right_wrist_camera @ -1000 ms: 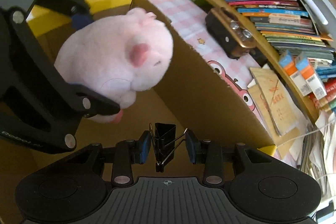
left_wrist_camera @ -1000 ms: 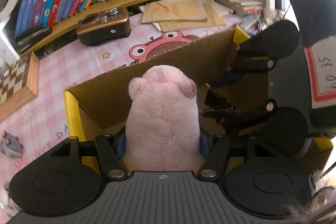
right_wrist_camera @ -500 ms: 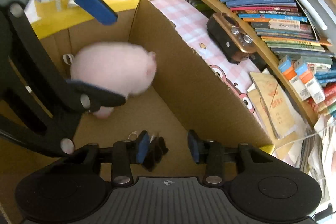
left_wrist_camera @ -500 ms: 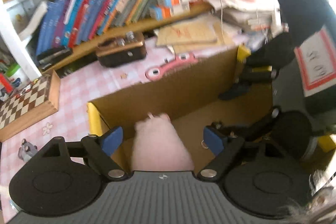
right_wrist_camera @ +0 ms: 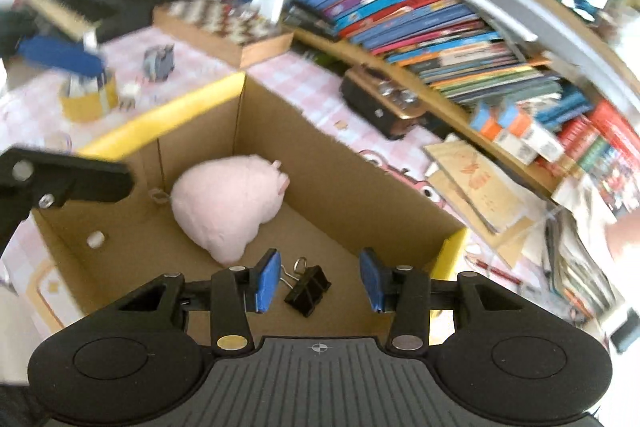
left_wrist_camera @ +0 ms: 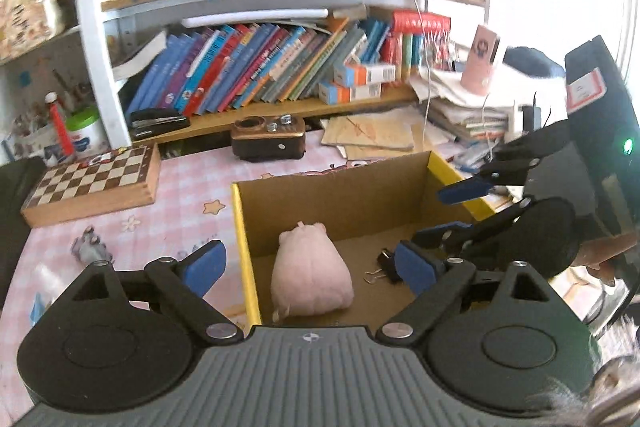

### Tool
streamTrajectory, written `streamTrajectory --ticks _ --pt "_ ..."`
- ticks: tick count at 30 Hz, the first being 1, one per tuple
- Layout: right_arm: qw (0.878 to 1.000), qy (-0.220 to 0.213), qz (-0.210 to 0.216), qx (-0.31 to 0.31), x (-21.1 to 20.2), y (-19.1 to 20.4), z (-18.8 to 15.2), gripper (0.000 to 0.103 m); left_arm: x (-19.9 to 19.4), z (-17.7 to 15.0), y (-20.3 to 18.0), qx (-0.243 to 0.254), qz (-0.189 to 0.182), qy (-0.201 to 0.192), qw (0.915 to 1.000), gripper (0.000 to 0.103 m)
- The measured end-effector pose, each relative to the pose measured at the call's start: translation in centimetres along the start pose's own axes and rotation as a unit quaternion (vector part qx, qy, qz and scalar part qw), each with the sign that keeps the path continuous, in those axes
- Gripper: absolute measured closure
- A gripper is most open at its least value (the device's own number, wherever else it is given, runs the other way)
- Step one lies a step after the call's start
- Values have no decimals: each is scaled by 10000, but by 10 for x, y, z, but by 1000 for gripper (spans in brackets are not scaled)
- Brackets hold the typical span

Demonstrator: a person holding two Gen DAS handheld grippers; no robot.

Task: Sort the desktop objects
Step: 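Open the left tool to drop the pig in the box while the right tool drops the clip, then withdraw both open tools up and away from the yellow box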

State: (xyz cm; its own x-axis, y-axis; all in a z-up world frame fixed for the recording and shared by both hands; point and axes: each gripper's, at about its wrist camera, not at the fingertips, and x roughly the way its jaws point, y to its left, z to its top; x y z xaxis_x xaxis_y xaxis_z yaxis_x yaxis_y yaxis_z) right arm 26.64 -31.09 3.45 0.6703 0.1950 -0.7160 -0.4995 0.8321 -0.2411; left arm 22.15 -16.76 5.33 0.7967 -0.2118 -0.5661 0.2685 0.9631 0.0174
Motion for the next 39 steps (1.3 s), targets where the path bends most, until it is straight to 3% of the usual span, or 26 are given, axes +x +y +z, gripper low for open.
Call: streamTrajectory --ticks 7,14,20,22,26,33,39 --pt "9922 -525 -306 1089 -59 2 -23 59 -50 -25 15 -248 -13 -346 9991 9" --pt "9734 -782 -587 2073 -96 24 -51 58 -87 -54 33 -550 -28 -524 9971 8" --pt "9466 -883 -760 3006 -115 56 -69 54 -112 -74 53 -690 310 -714 9946 4" --pt "9431 -913 -822 3090 -121 71 -72 54 -122 -83 60 -733 366 -734 9939 3" --pt "9414 -896 -967 3103 -129 106 -75 53 -138 -103 70 -687 405 -656 9947 2" --pt "9452 -663 -813 3091 -129 166 -81 53 -161 -136 88 -618 676 -526 9944 0" --pt "9592 -595 -563 2706 -129 218 -74 53 -173 -157 98 -521 794 -320 9950 0"
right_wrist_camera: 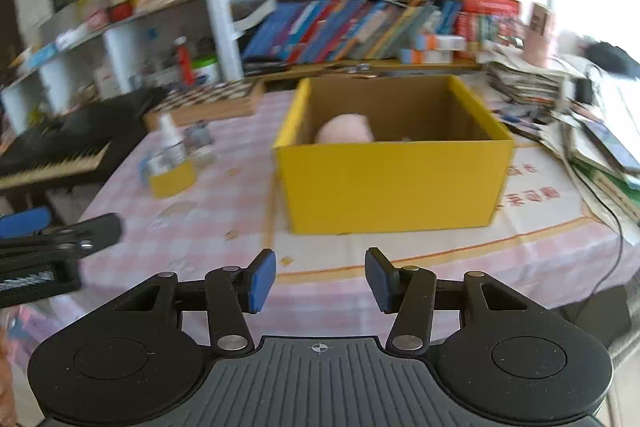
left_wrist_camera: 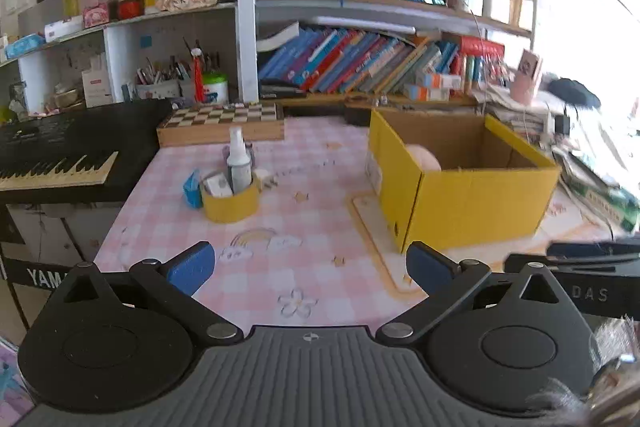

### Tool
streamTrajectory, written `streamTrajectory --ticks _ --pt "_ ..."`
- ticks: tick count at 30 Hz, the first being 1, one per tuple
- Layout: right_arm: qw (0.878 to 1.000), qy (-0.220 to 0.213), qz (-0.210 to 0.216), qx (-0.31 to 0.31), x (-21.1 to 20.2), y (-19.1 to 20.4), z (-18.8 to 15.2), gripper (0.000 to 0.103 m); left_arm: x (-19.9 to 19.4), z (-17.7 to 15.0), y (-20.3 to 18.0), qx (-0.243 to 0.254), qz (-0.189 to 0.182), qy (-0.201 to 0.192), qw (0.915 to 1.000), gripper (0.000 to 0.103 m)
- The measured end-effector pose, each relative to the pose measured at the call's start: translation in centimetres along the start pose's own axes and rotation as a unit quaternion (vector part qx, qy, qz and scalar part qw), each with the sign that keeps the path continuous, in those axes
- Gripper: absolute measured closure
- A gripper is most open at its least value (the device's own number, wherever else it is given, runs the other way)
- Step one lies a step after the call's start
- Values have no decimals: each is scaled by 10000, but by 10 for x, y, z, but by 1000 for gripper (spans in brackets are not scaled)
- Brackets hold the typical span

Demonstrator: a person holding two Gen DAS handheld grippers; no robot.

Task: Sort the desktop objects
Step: 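Withdraw both open tools up and away from the yellow box, then lower the left tool onto the yellow tape roll and grasp its rim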

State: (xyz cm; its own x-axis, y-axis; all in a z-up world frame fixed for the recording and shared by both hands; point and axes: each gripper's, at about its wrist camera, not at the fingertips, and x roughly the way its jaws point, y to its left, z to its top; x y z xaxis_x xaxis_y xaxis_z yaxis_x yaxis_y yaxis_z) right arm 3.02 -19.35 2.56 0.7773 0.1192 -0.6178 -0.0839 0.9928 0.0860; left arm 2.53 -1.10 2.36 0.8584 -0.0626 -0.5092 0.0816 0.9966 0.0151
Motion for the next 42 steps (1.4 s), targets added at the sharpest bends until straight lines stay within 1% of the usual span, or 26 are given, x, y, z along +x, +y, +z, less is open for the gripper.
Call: streamTrajectory --ticks 4,11,17,23,30,37,42 --pt "9999 23 68 -106 -1 19 -5 53 -6 -8 11 95 67 81 9999 0" --pt "9993 241 221 -175 5 42 -15 53 -12 -24 38 -72 223 341 9991 0" --pt "9987 345 307 -226 10 59 -19 53 -16 -31 51 -76 270 437 9987 0" --pt "9983 352 340 -304 12 71 -19 53 -17 -34 64 -164 316 440 9984 0" --pt "9982 347 357 -347 14 82 -19 53 -18 -34 71 -54 296 387 9988 0" --pt "9982 337 353 -362 16 93 -19 52 -18 -35 84 -115 313 377 9987 0" --pt "9980 336 357 -401 16 104 -17 52 -19 -34 88 -51 280 351 9990 0"
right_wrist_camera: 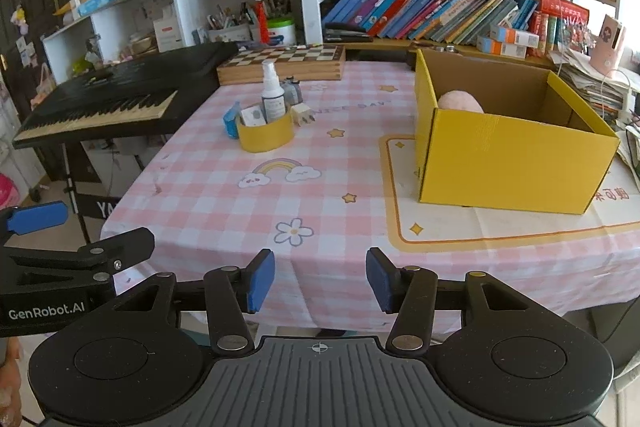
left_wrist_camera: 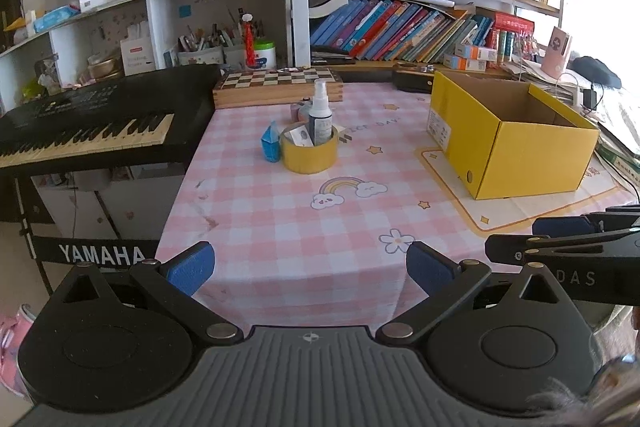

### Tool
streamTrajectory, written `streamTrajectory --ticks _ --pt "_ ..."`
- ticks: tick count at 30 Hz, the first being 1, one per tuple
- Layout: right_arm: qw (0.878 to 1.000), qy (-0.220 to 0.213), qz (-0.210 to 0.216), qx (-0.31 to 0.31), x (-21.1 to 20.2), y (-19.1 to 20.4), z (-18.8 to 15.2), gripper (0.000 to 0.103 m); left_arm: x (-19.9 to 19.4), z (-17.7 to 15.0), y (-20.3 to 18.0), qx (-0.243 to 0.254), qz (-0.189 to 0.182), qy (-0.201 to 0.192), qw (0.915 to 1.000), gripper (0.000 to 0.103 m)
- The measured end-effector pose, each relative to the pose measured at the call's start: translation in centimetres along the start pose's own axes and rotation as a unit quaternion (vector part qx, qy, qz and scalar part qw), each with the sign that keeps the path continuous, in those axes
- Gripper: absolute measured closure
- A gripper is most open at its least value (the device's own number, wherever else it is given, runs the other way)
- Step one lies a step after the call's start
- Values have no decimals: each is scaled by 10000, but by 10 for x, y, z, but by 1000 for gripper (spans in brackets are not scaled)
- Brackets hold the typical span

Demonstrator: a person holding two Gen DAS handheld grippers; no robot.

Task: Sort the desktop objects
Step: 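Lower the left tool onto the yellow tape roll and grasp its rim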

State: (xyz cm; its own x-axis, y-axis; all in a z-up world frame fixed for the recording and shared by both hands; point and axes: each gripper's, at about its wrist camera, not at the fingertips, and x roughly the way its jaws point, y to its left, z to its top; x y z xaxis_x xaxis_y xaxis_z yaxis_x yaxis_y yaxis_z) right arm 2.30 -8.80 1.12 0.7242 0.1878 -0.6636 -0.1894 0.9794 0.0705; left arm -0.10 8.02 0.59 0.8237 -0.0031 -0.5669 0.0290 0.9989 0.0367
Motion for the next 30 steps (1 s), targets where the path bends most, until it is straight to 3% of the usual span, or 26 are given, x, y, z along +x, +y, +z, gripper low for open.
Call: streamTrajectory --ticks 18,30 --pt "9997 -73 78 -220 17 11 19 52 11 8 14 -134 -3 -61 9999 0" --pt "9991 -6 206 -358 57 3 47 52 53 26 16 -254 26 115 9996 0"
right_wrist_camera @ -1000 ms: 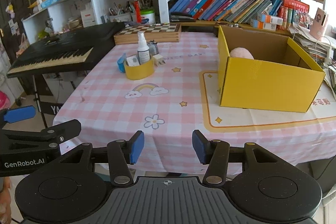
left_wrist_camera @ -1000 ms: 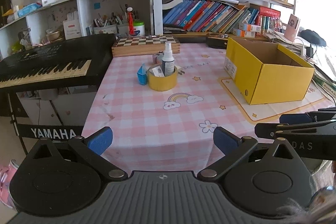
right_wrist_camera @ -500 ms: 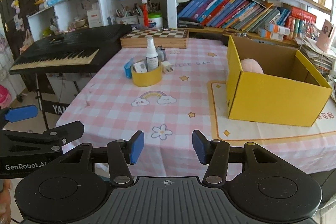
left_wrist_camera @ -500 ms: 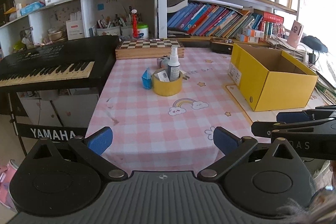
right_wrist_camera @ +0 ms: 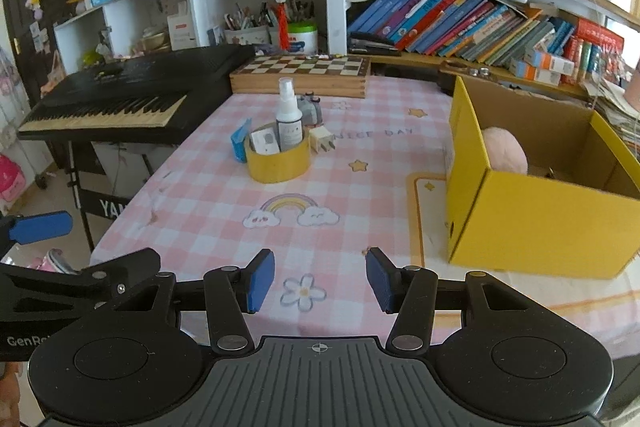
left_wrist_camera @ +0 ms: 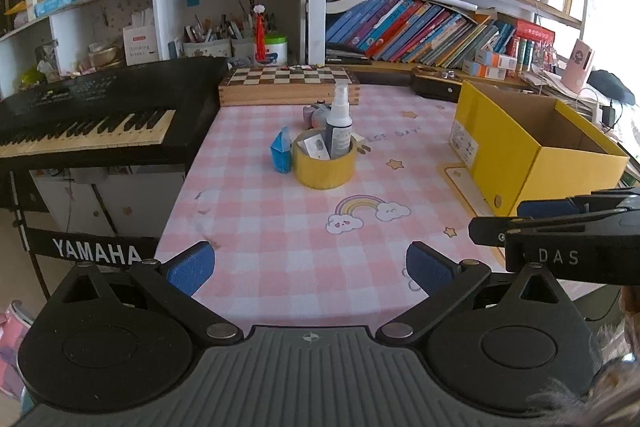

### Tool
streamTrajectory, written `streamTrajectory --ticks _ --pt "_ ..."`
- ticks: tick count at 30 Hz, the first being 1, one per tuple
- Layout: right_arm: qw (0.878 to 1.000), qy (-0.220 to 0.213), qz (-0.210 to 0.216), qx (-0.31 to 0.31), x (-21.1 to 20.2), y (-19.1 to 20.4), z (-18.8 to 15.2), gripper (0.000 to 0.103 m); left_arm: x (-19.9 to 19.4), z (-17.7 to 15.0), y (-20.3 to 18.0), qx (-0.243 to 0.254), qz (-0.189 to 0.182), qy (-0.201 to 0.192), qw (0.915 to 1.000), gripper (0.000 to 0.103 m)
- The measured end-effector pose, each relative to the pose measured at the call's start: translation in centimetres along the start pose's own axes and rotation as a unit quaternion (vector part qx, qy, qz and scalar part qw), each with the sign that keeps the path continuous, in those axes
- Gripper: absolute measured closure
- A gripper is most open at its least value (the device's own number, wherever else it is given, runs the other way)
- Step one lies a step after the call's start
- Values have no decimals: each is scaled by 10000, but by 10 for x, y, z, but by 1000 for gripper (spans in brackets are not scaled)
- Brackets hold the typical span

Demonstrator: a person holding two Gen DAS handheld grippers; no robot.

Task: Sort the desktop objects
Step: 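Lower the left tool onto the yellow tape roll and grasp its rim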

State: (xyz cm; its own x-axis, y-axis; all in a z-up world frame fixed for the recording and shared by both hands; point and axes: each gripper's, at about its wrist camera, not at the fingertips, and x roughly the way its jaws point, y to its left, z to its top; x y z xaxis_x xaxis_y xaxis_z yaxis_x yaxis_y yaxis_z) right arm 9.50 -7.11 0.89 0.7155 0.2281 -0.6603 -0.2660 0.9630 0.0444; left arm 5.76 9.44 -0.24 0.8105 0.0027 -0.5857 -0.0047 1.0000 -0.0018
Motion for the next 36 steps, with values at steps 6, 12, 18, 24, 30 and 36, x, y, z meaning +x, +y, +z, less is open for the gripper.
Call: streamTrajectory --ticks 6,12,18,24,30,36 --pt "9999 89 41 -32 26 -13 17 52 29 10 -4 -70 5 128 9999 0" --pt "9998 141 96 -47 52 -26 36 52 59 23 -9 -96 20 197 9998 1" --pt "9997 157 178 -68 73 -37 55 52 87 34 -13 -135 35 282 9995 2" --pt "9995 138 263 -107 90 -45 72 52 109 44 -17 -127 55 310 9994 2" --pt "9993 119 320 -125 104 -53 86 52 131 52 -23 -79 15 327 9994 5" --pt "9991 134 386 -98 115 -62 97 52 150 59 -33 -21 -111 400 9991 16"
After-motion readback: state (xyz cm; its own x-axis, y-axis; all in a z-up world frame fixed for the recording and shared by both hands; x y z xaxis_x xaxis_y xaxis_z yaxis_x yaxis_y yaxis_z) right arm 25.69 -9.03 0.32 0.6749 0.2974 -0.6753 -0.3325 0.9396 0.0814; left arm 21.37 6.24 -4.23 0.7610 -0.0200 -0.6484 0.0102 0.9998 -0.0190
